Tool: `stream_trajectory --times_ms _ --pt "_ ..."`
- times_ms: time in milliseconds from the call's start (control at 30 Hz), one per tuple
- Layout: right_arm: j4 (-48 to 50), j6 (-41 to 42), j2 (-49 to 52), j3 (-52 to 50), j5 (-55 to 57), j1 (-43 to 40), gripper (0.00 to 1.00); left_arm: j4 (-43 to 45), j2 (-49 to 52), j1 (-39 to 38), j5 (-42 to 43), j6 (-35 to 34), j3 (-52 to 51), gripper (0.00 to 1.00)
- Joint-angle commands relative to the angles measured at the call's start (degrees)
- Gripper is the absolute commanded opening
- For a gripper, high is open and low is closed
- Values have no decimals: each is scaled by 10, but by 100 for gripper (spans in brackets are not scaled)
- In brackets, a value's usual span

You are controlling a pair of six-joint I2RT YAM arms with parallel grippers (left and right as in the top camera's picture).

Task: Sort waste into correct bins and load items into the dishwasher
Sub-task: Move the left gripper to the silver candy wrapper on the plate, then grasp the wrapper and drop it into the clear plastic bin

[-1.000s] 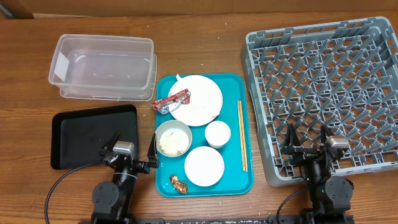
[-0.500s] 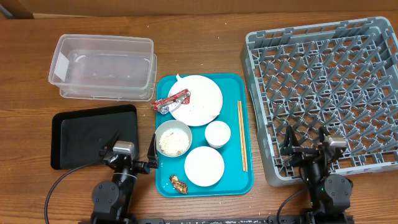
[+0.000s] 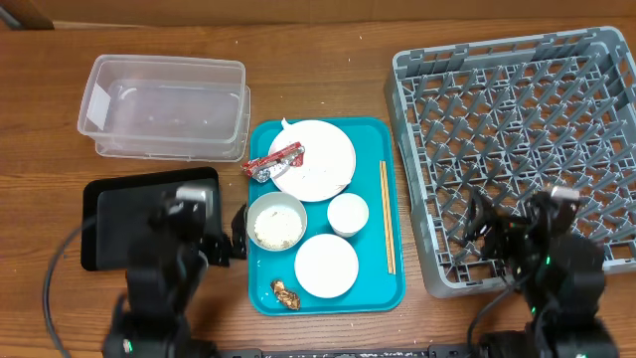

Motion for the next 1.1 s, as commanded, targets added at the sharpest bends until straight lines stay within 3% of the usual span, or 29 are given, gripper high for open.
stream_trajectory --times_ms 0,100,233,400,500,767,967,1033,1067 --pt "-51 8 71 70 -4 2 100 -66 115 0 68 34 116 100" --pt "-77 9 122 99 -5 3 100 -162 221 0 63 62 228 100" --pt "-80 9 154 103 -5 3 100 -219 322 0 54 61 326 100" --pt "-81 9 159 103 -5 2 100 -162 393 -1 111 53 345 100" --pt "-82 9 159 103 -5 2 100 -131 450 -19 98 71 345 100" --pt "-84 9 160 103 -5 3 100 -115 595 -95 -46 140 345 100" --pt "-84 9 160 103 -5 2 100 -83 683 -130 -169 149 345 100" --pt "-84 9 160 103 -5 2 100 -79 701 -131 -169 142 345 84" --pt "-84 9 160 103 -5 2 100 -80 704 -131 -169 142 345 65"
